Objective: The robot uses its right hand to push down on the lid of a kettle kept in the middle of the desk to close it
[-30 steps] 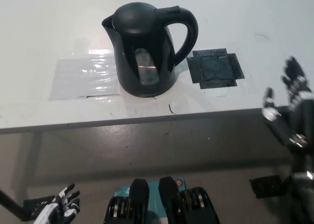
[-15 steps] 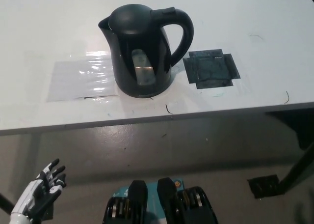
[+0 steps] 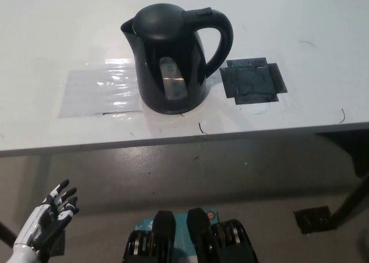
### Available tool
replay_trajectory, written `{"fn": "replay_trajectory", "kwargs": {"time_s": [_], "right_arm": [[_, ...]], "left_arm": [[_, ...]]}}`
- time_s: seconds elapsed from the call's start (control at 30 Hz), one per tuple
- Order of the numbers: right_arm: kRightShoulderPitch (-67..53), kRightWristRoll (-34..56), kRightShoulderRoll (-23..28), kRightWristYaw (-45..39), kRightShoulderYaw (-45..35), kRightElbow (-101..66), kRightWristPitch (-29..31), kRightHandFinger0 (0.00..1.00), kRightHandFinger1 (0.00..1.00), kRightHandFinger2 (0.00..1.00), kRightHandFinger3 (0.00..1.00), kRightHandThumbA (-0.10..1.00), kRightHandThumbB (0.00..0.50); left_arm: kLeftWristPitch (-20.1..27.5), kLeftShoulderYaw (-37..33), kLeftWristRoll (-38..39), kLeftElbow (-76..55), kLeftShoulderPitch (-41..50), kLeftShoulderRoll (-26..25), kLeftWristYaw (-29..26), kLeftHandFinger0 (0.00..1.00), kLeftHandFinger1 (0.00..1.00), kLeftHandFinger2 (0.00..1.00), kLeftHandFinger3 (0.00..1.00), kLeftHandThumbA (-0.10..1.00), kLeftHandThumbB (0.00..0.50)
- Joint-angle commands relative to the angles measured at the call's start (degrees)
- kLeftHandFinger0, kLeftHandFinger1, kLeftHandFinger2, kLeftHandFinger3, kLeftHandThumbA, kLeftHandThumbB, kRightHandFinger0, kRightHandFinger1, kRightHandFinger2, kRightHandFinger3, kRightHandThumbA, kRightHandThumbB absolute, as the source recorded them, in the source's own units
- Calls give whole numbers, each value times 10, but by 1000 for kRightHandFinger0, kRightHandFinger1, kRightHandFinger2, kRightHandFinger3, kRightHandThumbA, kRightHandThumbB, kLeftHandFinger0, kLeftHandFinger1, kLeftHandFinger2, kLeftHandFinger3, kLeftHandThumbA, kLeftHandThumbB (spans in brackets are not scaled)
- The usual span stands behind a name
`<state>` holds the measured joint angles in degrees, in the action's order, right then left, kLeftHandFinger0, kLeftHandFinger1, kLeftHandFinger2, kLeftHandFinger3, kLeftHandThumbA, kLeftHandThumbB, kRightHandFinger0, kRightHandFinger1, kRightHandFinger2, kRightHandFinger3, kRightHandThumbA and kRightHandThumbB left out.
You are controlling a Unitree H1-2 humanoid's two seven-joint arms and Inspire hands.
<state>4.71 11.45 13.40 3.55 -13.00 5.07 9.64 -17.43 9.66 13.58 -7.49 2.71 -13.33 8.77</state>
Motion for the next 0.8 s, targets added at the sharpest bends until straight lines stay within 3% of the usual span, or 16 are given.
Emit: {"fn": "replay_trajectory", "kwargs": {"time_s": [0.0, 0.1, 0.77], "right_arm": [[14, 17, 12, -19, -5, 2, -24, 1000, 1000, 1000, 1000, 59, 0], [18, 22, 13, -25, -6, 7, -28, 1000, 1000, 1000, 1000, 115, 0], [16, 16, 10, -32, -6, 7, -30, 1000, 1000, 1000, 1000, 188, 0]], "left_arm": [[2, 3, 8, -9, -6, -5, 4, 1000, 1000, 1000, 1000, 396, 0], [4, 3, 8, -10, -7, -5, 4, 1000, 1000, 1000, 1000, 399, 0], [2, -2, 0, -15, -7, -7, 3, 1000, 1000, 1000, 1000, 414, 0]]}}
